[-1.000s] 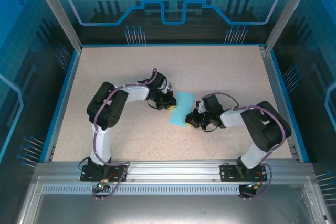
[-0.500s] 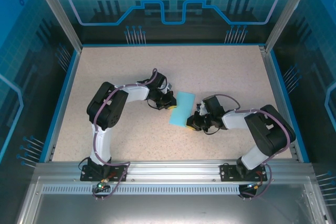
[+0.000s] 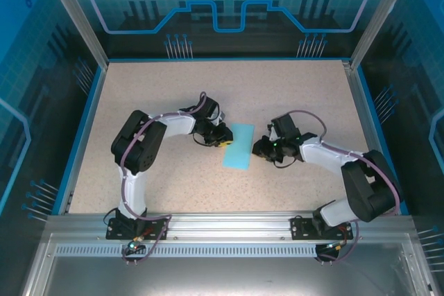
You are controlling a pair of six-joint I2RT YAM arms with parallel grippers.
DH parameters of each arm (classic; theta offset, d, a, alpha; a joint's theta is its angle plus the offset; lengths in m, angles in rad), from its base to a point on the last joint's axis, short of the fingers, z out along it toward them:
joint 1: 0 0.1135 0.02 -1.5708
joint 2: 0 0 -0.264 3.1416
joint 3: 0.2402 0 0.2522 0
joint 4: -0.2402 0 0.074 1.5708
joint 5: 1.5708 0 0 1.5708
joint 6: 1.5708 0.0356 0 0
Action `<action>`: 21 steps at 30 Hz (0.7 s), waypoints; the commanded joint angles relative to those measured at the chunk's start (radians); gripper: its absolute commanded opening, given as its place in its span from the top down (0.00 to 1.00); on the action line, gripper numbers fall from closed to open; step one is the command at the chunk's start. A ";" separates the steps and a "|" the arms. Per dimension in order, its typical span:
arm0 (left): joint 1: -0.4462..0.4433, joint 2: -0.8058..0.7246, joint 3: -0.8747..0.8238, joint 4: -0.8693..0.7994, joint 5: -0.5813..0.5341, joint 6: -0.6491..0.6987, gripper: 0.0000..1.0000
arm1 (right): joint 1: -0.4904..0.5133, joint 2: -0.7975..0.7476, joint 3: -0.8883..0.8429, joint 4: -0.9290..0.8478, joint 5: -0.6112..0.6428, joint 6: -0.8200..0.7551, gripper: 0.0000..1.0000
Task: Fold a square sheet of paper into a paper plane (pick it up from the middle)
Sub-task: Fold the square sheet of paper in half at the center of the table.
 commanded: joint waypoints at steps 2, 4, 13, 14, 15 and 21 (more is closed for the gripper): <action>0.001 -0.121 -0.017 -0.055 -0.041 -0.016 0.67 | -0.051 0.054 0.079 -0.093 0.037 -0.051 0.74; 0.016 -0.158 -0.030 -0.042 -0.042 -0.029 0.61 | -0.047 0.092 0.114 -0.077 0.008 -0.052 0.74; 0.124 -0.145 -0.122 0.114 0.119 -0.109 0.53 | 0.000 0.229 0.215 -0.026 -0.048 -0.045 0.69; 0.124 -0.139 -0.119 0.114 0.127 -0.110 0.53 | 0.006 0.242 0.222 -0.022 -0.054 -0.044 0.69; 0.124 -0.134 -0.118 0.117 0.133 -0.110 0.53 | 0.011 0.256 0.229 -0.019 -0.058 -0.045 0.69; 0.124 -0.107 -0.103 0.098 0.140 -0.097 0.52 | 0.019 0.304 0.253 -0.019 -0.051 -0.041 0.68</action>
